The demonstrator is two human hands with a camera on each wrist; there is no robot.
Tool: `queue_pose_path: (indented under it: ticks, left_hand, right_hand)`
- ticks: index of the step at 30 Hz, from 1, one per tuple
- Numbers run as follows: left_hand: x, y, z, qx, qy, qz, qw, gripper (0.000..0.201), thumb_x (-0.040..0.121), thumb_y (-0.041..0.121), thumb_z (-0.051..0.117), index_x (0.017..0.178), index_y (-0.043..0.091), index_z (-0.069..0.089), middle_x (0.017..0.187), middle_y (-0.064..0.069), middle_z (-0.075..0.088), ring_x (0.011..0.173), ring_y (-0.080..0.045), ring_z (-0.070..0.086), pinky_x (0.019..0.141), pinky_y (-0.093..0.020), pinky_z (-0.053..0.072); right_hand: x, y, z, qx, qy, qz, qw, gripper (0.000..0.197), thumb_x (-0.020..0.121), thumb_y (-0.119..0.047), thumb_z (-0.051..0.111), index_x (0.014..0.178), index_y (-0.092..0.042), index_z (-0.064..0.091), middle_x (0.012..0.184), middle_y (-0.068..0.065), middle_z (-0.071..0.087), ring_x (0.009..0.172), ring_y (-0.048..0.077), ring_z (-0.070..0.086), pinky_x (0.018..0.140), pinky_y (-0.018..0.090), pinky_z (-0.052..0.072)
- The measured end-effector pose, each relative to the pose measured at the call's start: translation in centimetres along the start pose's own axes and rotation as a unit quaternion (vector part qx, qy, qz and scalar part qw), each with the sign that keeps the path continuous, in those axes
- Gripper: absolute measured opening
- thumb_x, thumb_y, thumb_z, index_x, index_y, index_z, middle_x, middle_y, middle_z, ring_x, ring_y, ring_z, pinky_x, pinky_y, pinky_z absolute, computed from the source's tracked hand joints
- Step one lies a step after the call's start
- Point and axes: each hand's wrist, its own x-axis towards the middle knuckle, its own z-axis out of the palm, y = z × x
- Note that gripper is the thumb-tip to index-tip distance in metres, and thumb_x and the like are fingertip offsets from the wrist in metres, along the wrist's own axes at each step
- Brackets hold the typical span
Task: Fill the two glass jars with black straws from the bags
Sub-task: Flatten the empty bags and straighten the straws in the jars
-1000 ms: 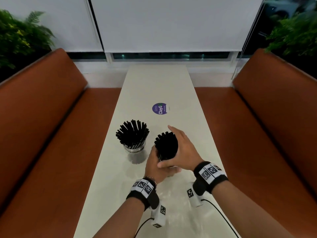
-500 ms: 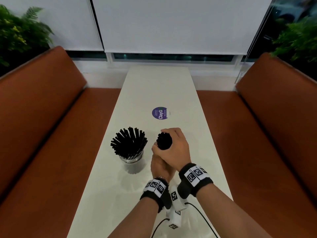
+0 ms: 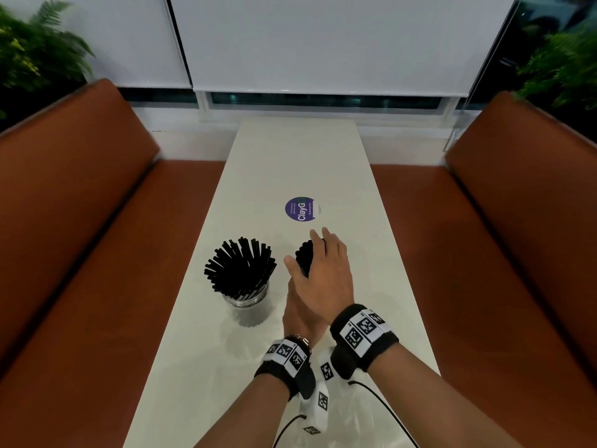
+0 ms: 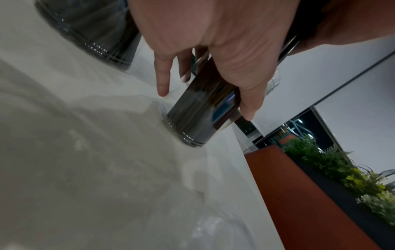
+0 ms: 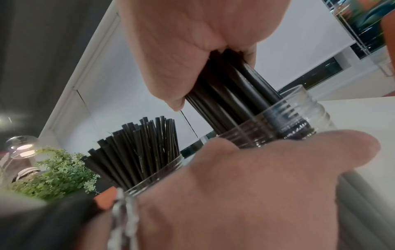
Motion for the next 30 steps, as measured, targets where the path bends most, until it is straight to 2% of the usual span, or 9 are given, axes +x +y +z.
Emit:
queue_pose_path:
  ticks: [4,6,9,13,16,19,24,28,30]
  left_hand:
    - [-0.1,0.4,-0.5,-0.005,-0.050,-0.018,0.999,0.058,0.105,0.022,0.062,0.154,0.008,0.036,0.132,0.009,0.047,0.103,0.004,0.048,0.080,0.011,0.029]
    - [-0.3,0.2,-0.7,0.009,-0.038,-0.024,0.999,0.074,0.095,0.042,0.067,0.155,0.011,0.037,0.143,0.005,0.054,0.115,-0.004,0.054,0.090,0.000,0.032]
    - [0.1,-0.4,-0.1,0.028,-0.051,-0.020,0.998,0.104,0.071,0.079,0.036,0.156,0.018,0.034,0.151,0.004,0.051,0.120,-0.002,0.048,0.099,-0.017,0.033]
    - [-0.4,0.3,-0.8,0.044,-0.046,-0.024,0.998,0.095,0.074,0.076,0.042,0.150,0.020,0.039,0.141,0.005,0.055,0.121,-0.012,0.058,0.095,-0.022,0.040]
    - [-1.0,0.5,-1.6,0.026,-0.018,-0.048,0.998,0.072,0.091,0.038,0.070,0.153,0.012,0.044,0.147,-0.006,0.059,0.130,-0.024,0.062,0.103,-0.032,0.051]
    - [-0.9,0.9,-1.6,0.041,-0.043,-0.024,0.998,0.094,0.076,0.073,0.043,0.152,0.016,0.039,0.146,-0.003,0.056,0.125,-0.020,0.059,0.097,-0.024,0.041]
    - [-0.7,1.1,-1.3,0.046,-0.050,-0.019,0.998,0.086,0.076,0.065,0.044,0.148,0.019,0.039,0.142,-0.002,0.057,0.121,-0.020,0.060,0.096,-0.026,0.044]
    - [-0.3,0.3,-0.8,0.060,-0.043,-0.002,0.997,0.094,0.075,0.077,0.033,0.153,0.024,0.033,0.147,0.002,0.051,0.132,-0.018,0.055,0.101,-0.023,0.039]
    - [-0.6,1.0,-1.2,0.041,-0.029,0.010,0.999,0.090,0.080,0.074,0.046,0.153,0.024,0.033,0.147,0.004,0.051,0.128,-0.015,0.055,0.099,-0.022,0.037]
  right_hand:
    - [-0.2,-0.1,0.0,0.003,0.009,0.007,1.000,0.076,0.101,-0.060,0.045,0.159,-0.013,0.035,0.169,0.013,0.028,0.155,0.030,0.021,0.129,0.045,0.023]
    - [-0.2,-0.1,0.1,-0.005,0.019,0.004,1.000,0.072,0.101,-0.059,0.045,0.159,-0.015,0.037,0.168,0.013,0.030,0.154,0.031,0.024,0.128,0.046,0.025]
    - [-0.3,-0.1,0.2,-0.022,0.031,-0.016,0.999,0.063,0.102,-0.055,0.044,0.157,-0.025,0.040,0.167,0.011,0.032,0.154,0.032,0.026,0.127,0.046,0.027]
    - [-0.6,0.0,0.3,-0.044,0.041,-0.048,0.997,0.049,0.104,-0.050,0.045,0.151,-0.038,0.049,0.165,0.009,0.038,0.151,0.035,0.031,0.124,0.047,0.031]
    - [-0.6,0.0,0.4,-0.045,0.047,-0.052,0.996,0.044,0.103,-0.048,0.049,0.146,-0.038,0.055,0.161,0.009,0.044,0.148,0.035,0.034,0.122,0.049,0.036]
    - [-0.5,0.0,0.5,-0.050,0.053,-0.056,0.996,0.044,0.102,-0.047,0.051,0.144,-0.037,0.057,0.159,0.009,0.048,0.146,0.035,0.037,0.121,0.049,0.037]
    - [-0.5,0.0,0.4,-0.056,0.045,-0.053,0.996,0.047,0.102,-0.050,0.049,0.147,-0.035,0.054,0.161,0.012,0.044,0.148,0.036,0.035,0.123,0.049,0.034]
    - [-0.5,0.0,0.3,-0.050,0.039,-0.045,0.997,0.050,0.102,-0.052,0.049,0.149,-0.036,0.052,0.163,0.011,0.041,0.151,0.034,0.033,0.124,0.049,0.032]
    - [-0.5,0.0,0.2,-0.043,0.036,-0.042,0.998,0.051,0.101,-0.053,0.049,0.149,-0.036,0.052,0.164,0.011,0.040,0.152,0.034,0.032,0.125,0.049,0.032]
